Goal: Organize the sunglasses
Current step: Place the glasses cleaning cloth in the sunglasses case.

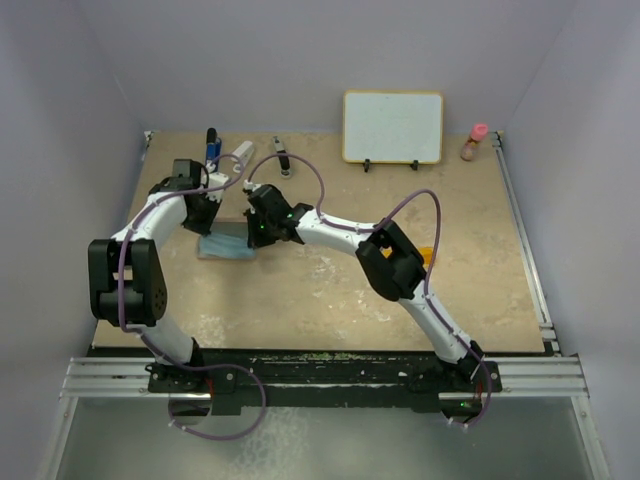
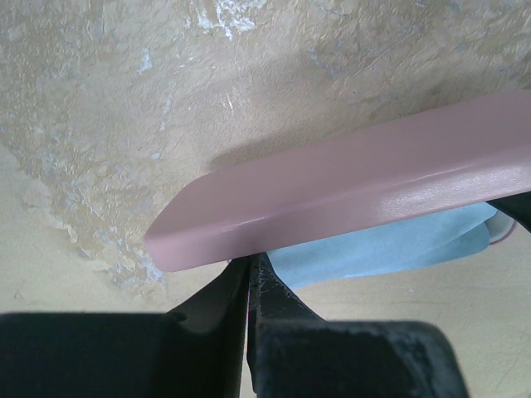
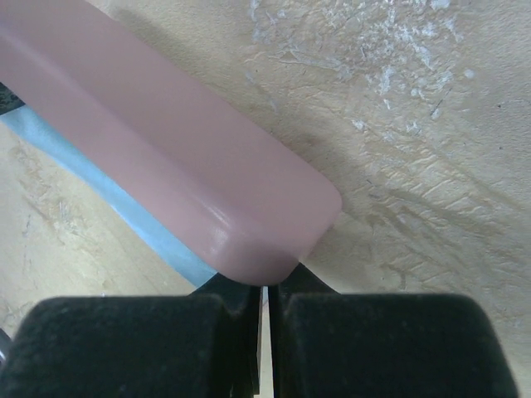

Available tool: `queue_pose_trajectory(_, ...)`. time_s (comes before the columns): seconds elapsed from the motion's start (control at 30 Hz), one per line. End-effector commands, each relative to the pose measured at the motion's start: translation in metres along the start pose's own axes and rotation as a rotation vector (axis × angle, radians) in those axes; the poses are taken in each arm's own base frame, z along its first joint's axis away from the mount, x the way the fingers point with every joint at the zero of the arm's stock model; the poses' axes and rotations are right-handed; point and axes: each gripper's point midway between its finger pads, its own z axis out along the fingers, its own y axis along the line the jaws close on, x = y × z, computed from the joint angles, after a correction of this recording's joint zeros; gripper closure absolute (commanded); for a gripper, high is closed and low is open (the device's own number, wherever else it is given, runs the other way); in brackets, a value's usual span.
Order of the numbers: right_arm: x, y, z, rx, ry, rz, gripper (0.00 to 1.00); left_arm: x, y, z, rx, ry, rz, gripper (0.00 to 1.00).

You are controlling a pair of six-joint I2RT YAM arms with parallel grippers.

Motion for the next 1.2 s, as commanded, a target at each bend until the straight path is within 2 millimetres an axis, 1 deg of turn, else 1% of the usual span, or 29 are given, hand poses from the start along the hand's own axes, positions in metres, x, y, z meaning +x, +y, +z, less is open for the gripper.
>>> queue_pose_trajectory(0.0, -0.038, 0.023, -0.030, -0.037, -0.109, -0.009, 1.00, -0.022, 0.009, -0.010, -0.012, -0.070, 0.017, 0.97)
queue_pose_trajectory(0.17, -0.043, 0.025, -0.034, -0.042, -0.125, -0.023, 1.00, -0.013, 0.006, 0.003, 0.003, -0.031, 0.013, 0.97)
queue_pose_trajectory(0.37, -0.039, 0.027, -0.031, -0.060, -0.114, -0.032, 1.00, -0.015, 0.011, 0.005, -0.027, -0.045, 0.011, 0.97)
queue_pose_trajectory(0.43, -0.039, 0.026, -0.031, -0.058, -0.115, -0.035, 0.93, -0.018, 0.013, 0.003, -0.035, -0.058, 0.011, 0.97)
queue_pose_trajectory(0.47, -0.040, 0.026, -0.032, -0.058, -0.116, -0.037, 0.89, -0.018, 0.012, 0.002, -0.031, -0.062, 0.012, 0.97)
queue_pose_trajectory(0.5, -0.040, 0.027, -0.032, -0.060, -0.118, -0.037, 0.82, -0.018, 0.011, 0.003, -0.028, -0.062, 0.011, 0.96)
queue_pose_trajectory(0.53, -0.040, 0.028, -0.033, -0.065, -0.119, -0.039, 0.76, -0.017, 0.010, 0.002, -0.025, -0.063, 0.013, 0.93)
queue_pose_trajectory(0.57, -0.041, 0.028, -0.034, -0.067, -0.123, -0.037, 0.72, -0.017, 0.009, 0.002, -0.022, -0.064, 0.015, 0.90)
queue_pose_trajectory(0.63, -0.042, 0.029, -0.035, -0.070, -0.129, -0.039, 0.68, -0.016, 0.008, 0.001, -0.015, -0.066, 0.017, 0.88)
queue_pose_trajectory(0.83, -0.042, 0.029, -0.034, -0.070, -0.129, -0.036, 0.67, -0.011, 0.004, 0.007, 0.002, -0.050, 0.007, 0.83)
queue_pose_trajectory(1.0, -0.043, 0.029, -0.035, -0.071, -0.133, -0.034, 0.68, -0.005, 0.005, 0.014, -0.006, -0.027, 0.000, 0.69)
queue_pose_trajectory(1.1, -0.044, 0.030, -0.037, -0.075, -0.139, -0.034, 0.68, -0.009, 0.008, 0.009, -0.023, -0.048, -0.005, 0.67)
queue_pose_trajectory(1.17, -0.046, 0.033, -0.042, -0.086, -0.150, -0.036, 0.64, -0.012, 0.010, 0.003, -0.038, -0.067, -0.004, 0.66)
